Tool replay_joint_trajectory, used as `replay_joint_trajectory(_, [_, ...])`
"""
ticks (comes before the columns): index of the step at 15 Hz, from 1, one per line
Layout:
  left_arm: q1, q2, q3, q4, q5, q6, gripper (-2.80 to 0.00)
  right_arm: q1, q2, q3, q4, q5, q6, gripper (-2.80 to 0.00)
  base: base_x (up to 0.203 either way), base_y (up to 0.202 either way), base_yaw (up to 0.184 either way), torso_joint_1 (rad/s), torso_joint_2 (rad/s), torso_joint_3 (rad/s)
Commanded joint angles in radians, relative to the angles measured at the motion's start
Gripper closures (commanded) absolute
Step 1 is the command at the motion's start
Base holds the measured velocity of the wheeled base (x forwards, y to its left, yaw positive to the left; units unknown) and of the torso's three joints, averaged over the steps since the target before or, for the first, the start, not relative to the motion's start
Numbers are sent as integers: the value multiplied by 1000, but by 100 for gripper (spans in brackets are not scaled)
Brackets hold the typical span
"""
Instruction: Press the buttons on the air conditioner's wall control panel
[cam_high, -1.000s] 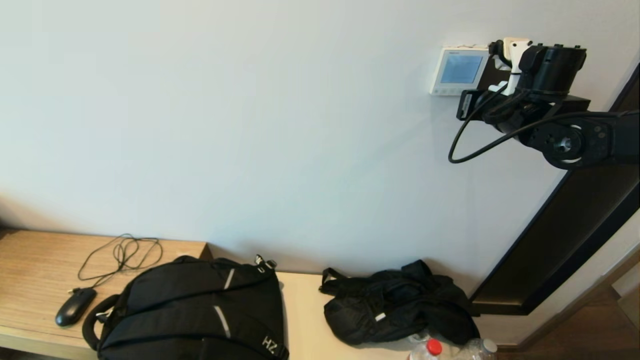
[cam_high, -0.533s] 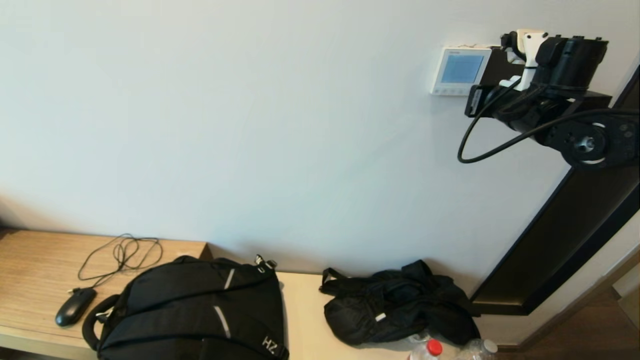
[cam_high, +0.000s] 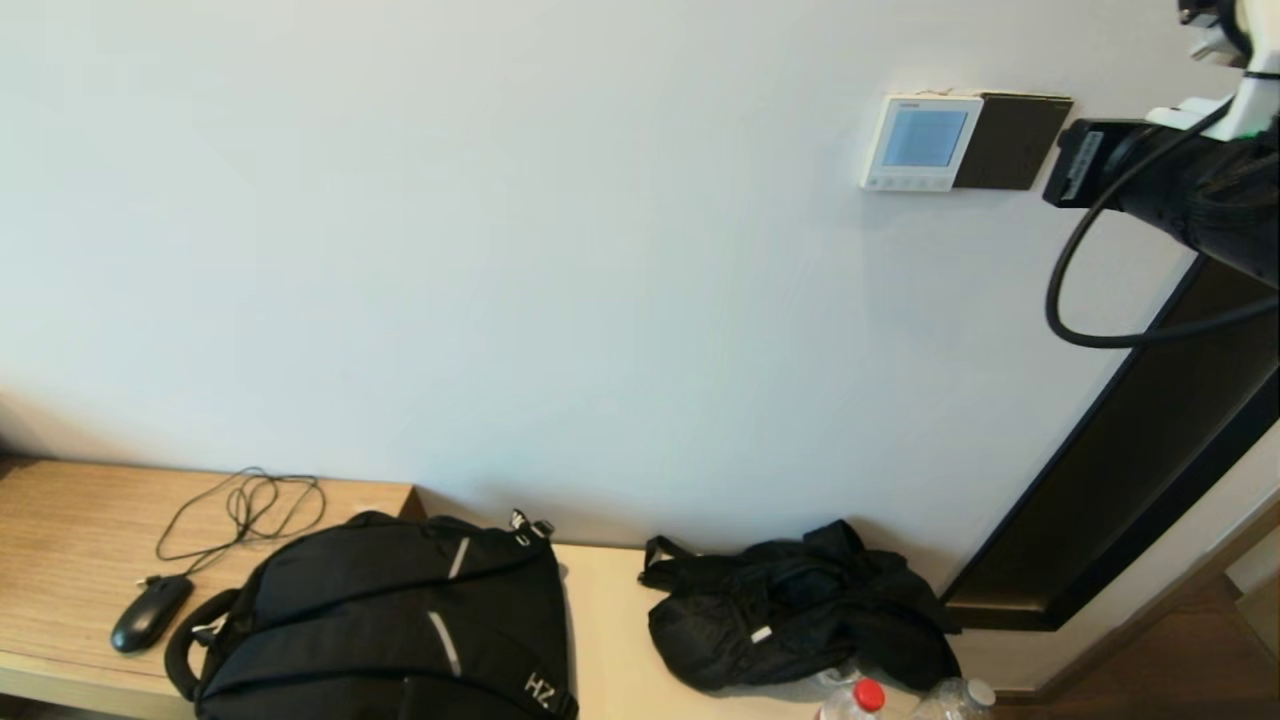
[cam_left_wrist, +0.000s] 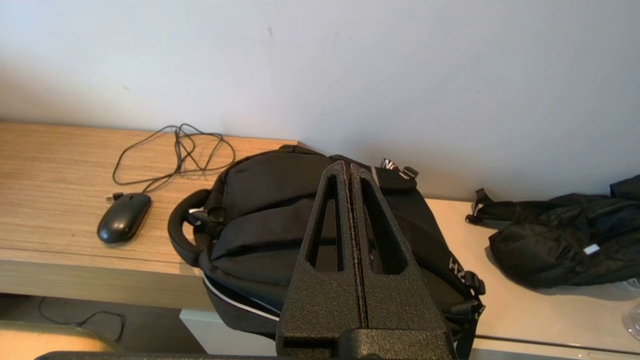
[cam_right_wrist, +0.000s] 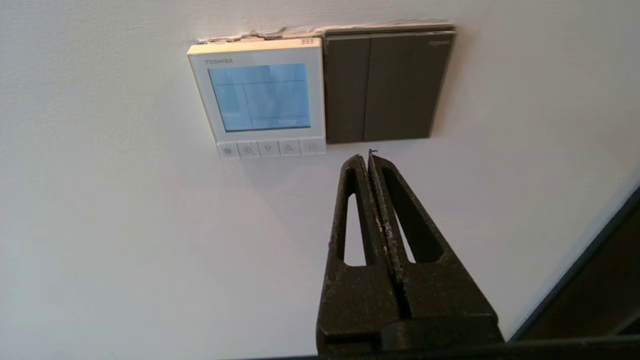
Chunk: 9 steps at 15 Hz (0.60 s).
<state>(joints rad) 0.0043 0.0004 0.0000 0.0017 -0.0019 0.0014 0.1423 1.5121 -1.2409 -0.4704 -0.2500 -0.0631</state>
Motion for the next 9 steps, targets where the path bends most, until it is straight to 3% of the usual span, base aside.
replay_joint_trajectory(1, [0, 0, 0, 1, 0, 0, 0, -5, -165, 78, 20, 1, -5, 0, 0, 0, 0, 0, 0, 0])
replay_joint_trajectory(9, [0, 1, 0, 0, 0, 0, 0, -10, -407, 324, 64, 2, -18, 0, 0, 0, 0, 0, 0, 0])
